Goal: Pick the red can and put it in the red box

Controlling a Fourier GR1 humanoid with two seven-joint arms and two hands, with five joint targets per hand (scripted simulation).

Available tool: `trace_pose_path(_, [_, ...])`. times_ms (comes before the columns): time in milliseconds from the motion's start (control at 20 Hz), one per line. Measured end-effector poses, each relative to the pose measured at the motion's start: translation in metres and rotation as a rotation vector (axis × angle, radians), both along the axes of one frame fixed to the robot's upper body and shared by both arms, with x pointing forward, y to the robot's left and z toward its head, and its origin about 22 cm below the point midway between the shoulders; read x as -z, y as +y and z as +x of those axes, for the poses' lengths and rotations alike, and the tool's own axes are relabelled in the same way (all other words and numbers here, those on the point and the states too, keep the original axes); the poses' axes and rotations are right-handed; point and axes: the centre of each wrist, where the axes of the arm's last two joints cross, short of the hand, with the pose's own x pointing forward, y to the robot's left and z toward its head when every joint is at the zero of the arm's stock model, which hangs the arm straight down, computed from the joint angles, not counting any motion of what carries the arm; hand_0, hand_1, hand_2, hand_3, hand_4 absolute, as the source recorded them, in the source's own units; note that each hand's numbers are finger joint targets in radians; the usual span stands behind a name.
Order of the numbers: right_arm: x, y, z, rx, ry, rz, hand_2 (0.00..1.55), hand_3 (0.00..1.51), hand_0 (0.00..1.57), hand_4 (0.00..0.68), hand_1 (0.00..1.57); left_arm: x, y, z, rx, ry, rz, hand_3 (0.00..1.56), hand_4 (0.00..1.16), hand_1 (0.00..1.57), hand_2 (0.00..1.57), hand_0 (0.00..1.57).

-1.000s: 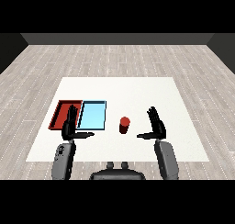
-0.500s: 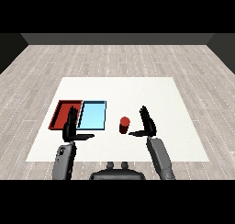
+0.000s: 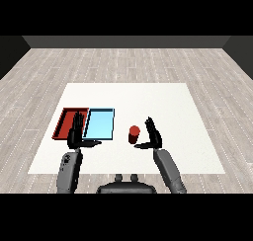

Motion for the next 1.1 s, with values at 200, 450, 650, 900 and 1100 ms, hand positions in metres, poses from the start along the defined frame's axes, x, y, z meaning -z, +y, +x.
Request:
trace_pose_path(200, [0.004, 0.013, 0.001, 0.003, 0.012, -0.004, 0.0, 0.0, 0.0, 0.0, 0.0, 0.0, 0.007, 0.001, 0.004, 0.003, 0.006, 0.0, 0.0, 0.0, 0.0, 0.0])
trace_pose_path(450, [0.012, 0.016, 0.005, 0.004, 0.019, 0.008, 0.0, 0.0, 0.0, 0.0, 0.0, 0.003, 0.005, -0.008, 0.015, -0.007, 0.003, 0.0, 0.0, 0.0, 0.0, 0.0])
trace_pose_path(650, [0.016, 0.027, 0.006, 0.005, 0.025, 0.013, 0.0, 0.0, 0.0, 0.0, 0.0, 0.003, 0.001, -0.006, 0.01, -0.002, 0.004, 0.0, 0.0, 0.0, 0.0, 0.0])
trace_pose_path(900, [0.013, 0.033, 0.011, 0.008, 0.04, 0.022, 0.0, 0.0, 0.0, 0.0, 0.0, 0.001, 0.001, -0.01, 0.005, -0.001, 0.0, 0.0, 0.0, 0.0, 0.0, 0.0])
trace_pose_path(1100, [0.015, 0.036, 0.013, -0.006, 0.039, 0.027, 0.0, 0.0, 0.0, 0.0, 0.0, 0.003, 0.004, -0.006, 0.003, -0.005, 0.004, 0.0, 0.0, 0.0, 0.0, 0.0])
